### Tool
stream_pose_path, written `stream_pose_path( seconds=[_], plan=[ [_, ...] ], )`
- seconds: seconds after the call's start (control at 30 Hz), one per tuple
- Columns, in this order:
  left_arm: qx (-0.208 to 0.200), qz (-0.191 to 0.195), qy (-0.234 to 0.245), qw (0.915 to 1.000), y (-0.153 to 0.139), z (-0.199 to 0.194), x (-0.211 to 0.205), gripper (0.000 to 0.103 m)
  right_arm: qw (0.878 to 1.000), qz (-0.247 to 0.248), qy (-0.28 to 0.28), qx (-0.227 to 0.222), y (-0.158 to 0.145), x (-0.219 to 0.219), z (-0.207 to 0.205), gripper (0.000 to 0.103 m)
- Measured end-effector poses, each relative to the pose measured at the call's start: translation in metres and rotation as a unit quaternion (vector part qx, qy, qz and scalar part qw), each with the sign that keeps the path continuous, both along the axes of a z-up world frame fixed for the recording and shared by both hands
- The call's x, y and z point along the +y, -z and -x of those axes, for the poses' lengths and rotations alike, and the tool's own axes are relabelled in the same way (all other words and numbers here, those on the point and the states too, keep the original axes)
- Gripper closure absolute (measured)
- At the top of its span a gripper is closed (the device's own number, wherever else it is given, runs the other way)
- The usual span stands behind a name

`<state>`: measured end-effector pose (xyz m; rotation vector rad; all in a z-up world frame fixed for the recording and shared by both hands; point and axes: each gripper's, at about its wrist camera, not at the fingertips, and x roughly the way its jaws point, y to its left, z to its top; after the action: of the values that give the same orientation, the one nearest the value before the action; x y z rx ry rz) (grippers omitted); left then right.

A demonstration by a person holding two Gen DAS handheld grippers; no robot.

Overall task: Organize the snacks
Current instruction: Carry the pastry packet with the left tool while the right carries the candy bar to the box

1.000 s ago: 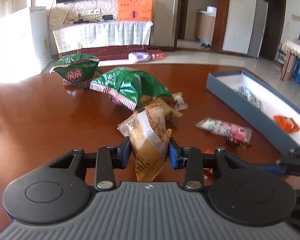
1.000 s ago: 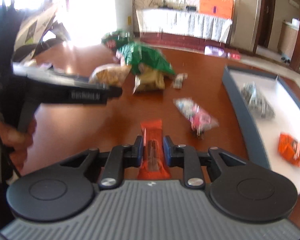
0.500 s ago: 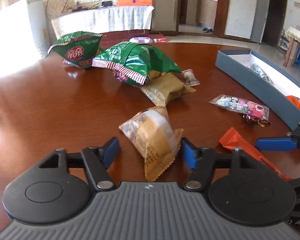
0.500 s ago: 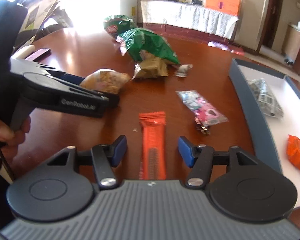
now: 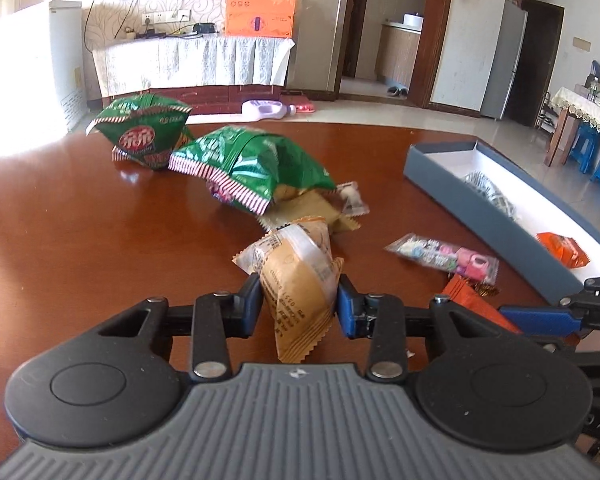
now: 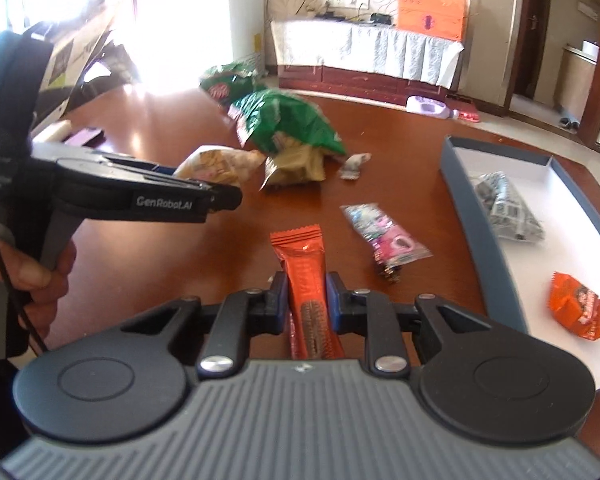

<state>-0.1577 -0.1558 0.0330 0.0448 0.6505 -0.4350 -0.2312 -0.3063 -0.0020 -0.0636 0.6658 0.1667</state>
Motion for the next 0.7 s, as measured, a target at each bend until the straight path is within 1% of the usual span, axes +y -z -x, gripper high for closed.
stream_pose_path(
  seconds=[0.27, 0.5, 0.7],
  plan=[
    [-0.017, 0.000, 0.022, 0.9996, -0.012, 0.008, -0.029, 0.059, 0.999, -0.016, 0.024, -0.029, -0.017, -0.019, 0.008, 0.080],
    [-0.021, 0.004, 0.019, 0.9996, -0.018, 0.010, -0.044, 0.059, 0.998, -0.022, 0.035, -0.043, -0.024, -0.032, 0.015, 0.080],
    [-0.035, 0.010, 0.022, 0.9991, -0.028, 0.015, -0.057, 0.059, 0.998, -0.026, 0.039, -0.050, -0.028, -0.038, 0.021, 0.080]
  ],
)
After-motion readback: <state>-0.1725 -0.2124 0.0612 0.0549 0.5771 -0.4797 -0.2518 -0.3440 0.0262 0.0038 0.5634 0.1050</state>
